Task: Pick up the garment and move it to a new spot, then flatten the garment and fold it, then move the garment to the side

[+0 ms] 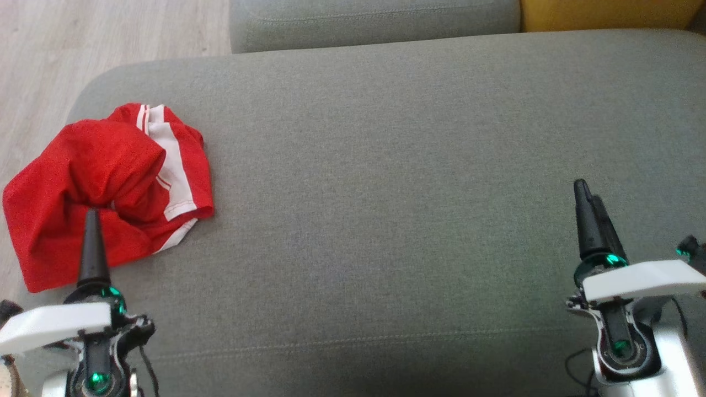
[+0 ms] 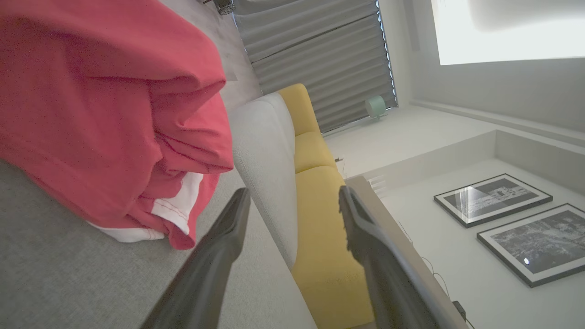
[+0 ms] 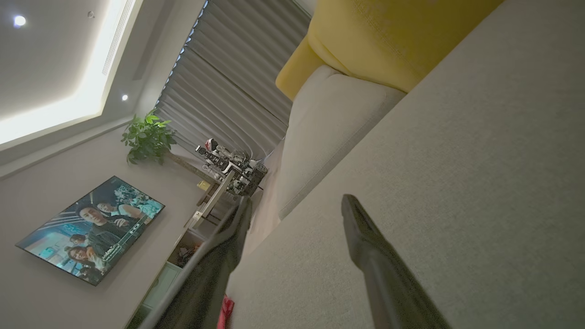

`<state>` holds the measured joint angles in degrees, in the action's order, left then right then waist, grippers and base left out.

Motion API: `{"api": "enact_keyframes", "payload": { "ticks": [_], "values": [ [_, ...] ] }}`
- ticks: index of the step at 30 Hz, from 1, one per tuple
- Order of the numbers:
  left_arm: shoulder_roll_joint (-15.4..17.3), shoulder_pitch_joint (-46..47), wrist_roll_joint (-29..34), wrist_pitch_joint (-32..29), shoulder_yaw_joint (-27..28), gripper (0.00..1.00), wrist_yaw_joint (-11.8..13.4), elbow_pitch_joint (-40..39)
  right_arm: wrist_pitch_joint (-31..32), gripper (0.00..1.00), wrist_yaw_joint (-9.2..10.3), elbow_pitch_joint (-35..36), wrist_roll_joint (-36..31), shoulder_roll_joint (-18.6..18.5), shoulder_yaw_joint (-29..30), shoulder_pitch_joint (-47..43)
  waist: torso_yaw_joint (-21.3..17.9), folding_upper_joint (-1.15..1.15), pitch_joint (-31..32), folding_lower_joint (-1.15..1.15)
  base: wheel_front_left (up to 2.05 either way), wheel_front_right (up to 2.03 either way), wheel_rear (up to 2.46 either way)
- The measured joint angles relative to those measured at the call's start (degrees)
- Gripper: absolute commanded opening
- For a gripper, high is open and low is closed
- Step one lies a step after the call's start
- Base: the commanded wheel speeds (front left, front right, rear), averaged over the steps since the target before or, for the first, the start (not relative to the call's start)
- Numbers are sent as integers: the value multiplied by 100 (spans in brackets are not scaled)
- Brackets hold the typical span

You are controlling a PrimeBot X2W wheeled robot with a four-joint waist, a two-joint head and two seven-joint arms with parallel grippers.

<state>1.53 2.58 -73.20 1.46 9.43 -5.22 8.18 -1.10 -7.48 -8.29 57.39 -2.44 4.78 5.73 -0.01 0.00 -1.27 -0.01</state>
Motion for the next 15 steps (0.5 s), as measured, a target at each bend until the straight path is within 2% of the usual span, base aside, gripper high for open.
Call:
{"api": "enact_keyframes", "payload": {
  "ticks": [9, 15],
  "values": [
    [2, 6, 1122, 163, -423, 100, 224, -558, -157, 100, 0, 357, -1007, 0, -278, 77, -5, 0, -83, 0, 0, 0, 0],
    [8, 5, 1967, 226, -860, 100, 279, -709, -261, 100, 0, 455, -1615, -1, -480, 80, -23, 0, -105, 0, 0, 0, 0]
  ]
}}
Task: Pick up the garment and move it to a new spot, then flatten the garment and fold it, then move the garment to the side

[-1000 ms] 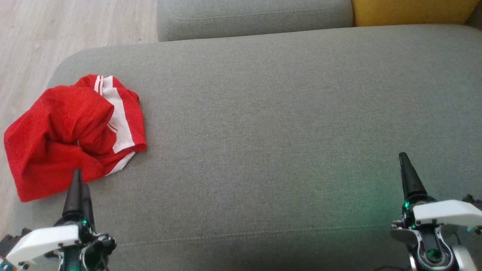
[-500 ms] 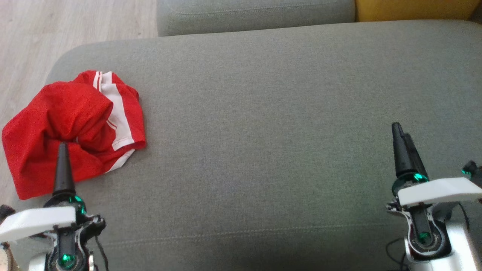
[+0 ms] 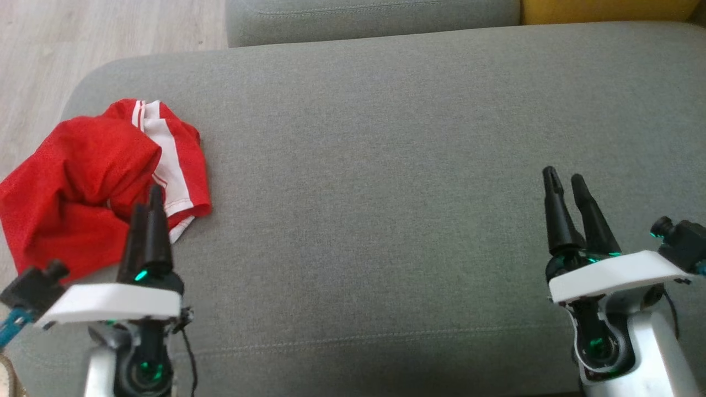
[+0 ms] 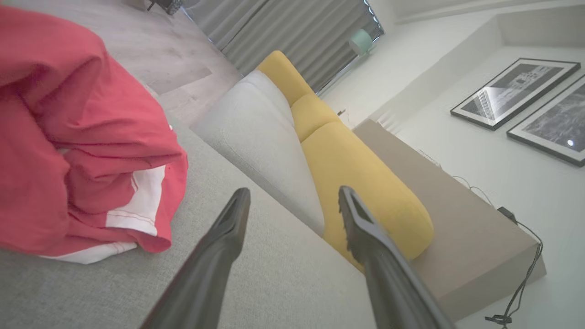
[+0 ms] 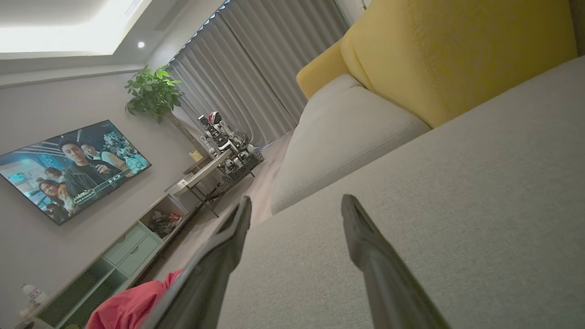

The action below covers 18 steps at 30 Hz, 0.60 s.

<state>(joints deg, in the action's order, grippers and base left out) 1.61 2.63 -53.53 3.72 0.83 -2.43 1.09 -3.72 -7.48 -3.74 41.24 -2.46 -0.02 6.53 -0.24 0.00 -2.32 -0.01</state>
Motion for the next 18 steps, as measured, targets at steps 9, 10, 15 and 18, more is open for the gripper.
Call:
{"api": "enact_keyframes", "payload": {
  "ticks": [9, 10, 15, 18],
  "values": [
    [11, 1, 1229, 169, -579, 100, 153, -109, -143, 100, 0, 112, -888, 0, -213, 7, -22, 0, -1, 0, 0, 0, 0],
    [18, 2, 1352, 178, -632, 100, 180, -110, -151, 100, 0, 109, -1034, 0, -237, 7, -26, 0, 0, 0, 0, 0, 0],
    [196, 5, 1927, 252, -1005, 100, 417, -96, -247, 100, 0, 91, -1425, -1, -248, 4, -53, 0, 15, 0, 0, 0, 0],
    [390, 35, 2335, 303, -1374, 100, 692, -26, -314, 100, 0, 94, -1741, -1, -265, 2, -75, 0, 22, 0, 0, 0, 0]
  ]
}}
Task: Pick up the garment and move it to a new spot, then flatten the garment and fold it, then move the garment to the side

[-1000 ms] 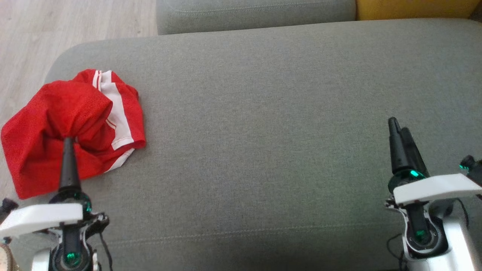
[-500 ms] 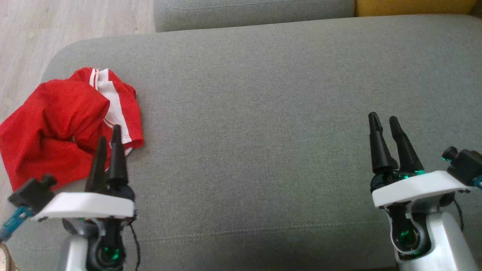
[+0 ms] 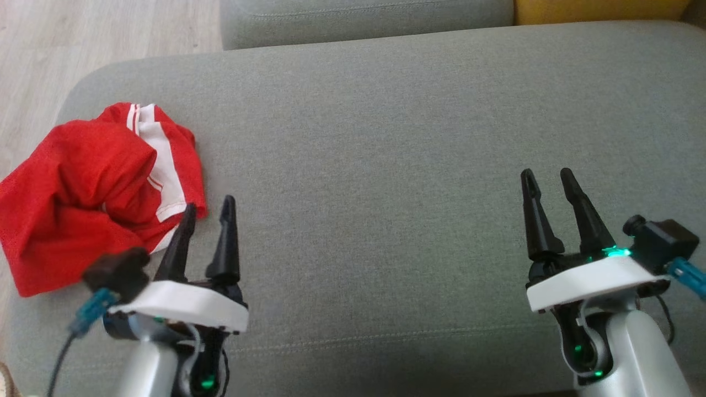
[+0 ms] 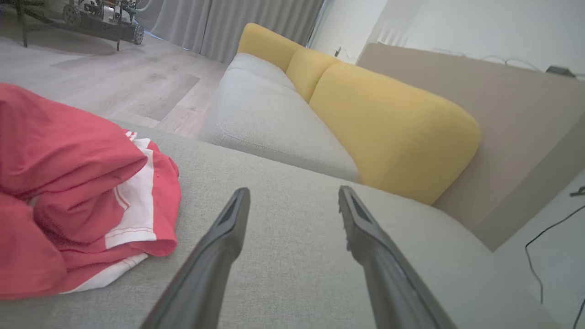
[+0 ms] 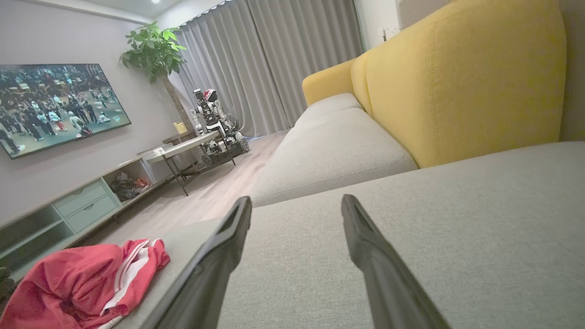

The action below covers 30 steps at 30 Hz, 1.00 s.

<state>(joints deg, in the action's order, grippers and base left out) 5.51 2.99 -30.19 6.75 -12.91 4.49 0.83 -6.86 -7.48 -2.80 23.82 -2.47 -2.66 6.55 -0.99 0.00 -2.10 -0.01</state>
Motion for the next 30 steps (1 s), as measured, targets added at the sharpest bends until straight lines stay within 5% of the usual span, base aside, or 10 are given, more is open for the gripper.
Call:
{"api": "enact_keyframes", "payload": {
  "ticks": [14, 30],
  "values": [
    [520, 291, 895, 252, -999, 100, 1087, 157, -232, 100, 0, -8, -871, 0, 41, -1, -9, 0, -45, 0, 0, 0, 0],
    [716, 460, 1566, 501, -1462, 100, 1727, 180, -485, 100, 0, 40, -1469, 0, 96, 5, 3, 0, -93, 0, 0, 0, 0]
  ]
}}
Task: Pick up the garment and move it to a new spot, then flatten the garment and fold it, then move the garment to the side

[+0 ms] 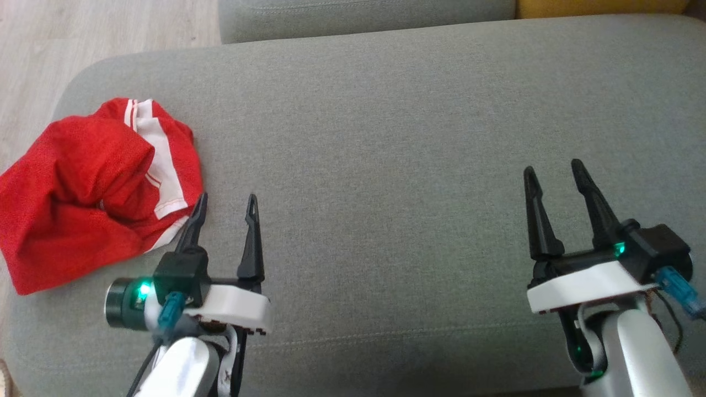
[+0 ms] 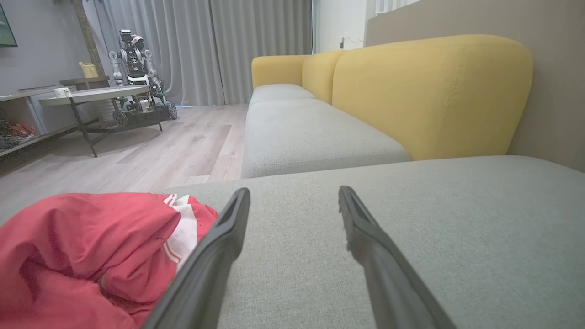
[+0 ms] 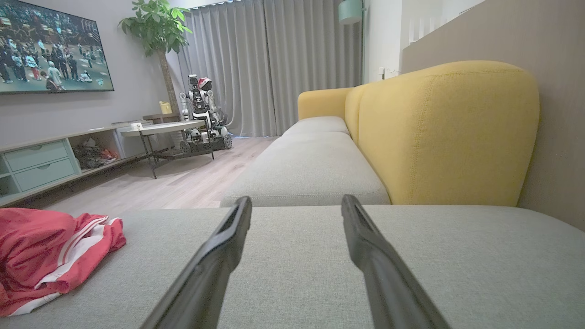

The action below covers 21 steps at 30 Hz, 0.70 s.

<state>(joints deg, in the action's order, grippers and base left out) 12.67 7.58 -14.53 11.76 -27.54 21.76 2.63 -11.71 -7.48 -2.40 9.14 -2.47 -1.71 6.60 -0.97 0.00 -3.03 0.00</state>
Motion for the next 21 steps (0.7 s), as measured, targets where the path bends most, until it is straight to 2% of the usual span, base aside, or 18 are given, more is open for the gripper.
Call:
{"api": "enact_keyframes", "payload": {
  "ticks": [3, 7, 15, 21],
  "values": [
    [-52, -5, 16, 55, 74, 100, -11, -43, -44, 100, 0, -35, 0, -1, 51, 0, -6, 0, 4, 0, 0, 0, 0],
    [-234, -46, 15, 121, 328, 100, -242, -27, -101, 100, 0, -247, 137, -1, 148, -1, -14, 0, 12, 0, 0, 0, 0],
    [-701, -352, 178, 252, 972, 100, -987, 354, -248, 100, 0, -720, 297, -2, 110, 10, -29, 0, 55, 0, 0, 0, 0],
    [-910, -377, 338, 254, 1416, 100, -1392, 461, -276, 100, 0, -768, 226, -2, 44, 138, -29, 0, 65, 0, 0, 0, 0]
  ]
}}
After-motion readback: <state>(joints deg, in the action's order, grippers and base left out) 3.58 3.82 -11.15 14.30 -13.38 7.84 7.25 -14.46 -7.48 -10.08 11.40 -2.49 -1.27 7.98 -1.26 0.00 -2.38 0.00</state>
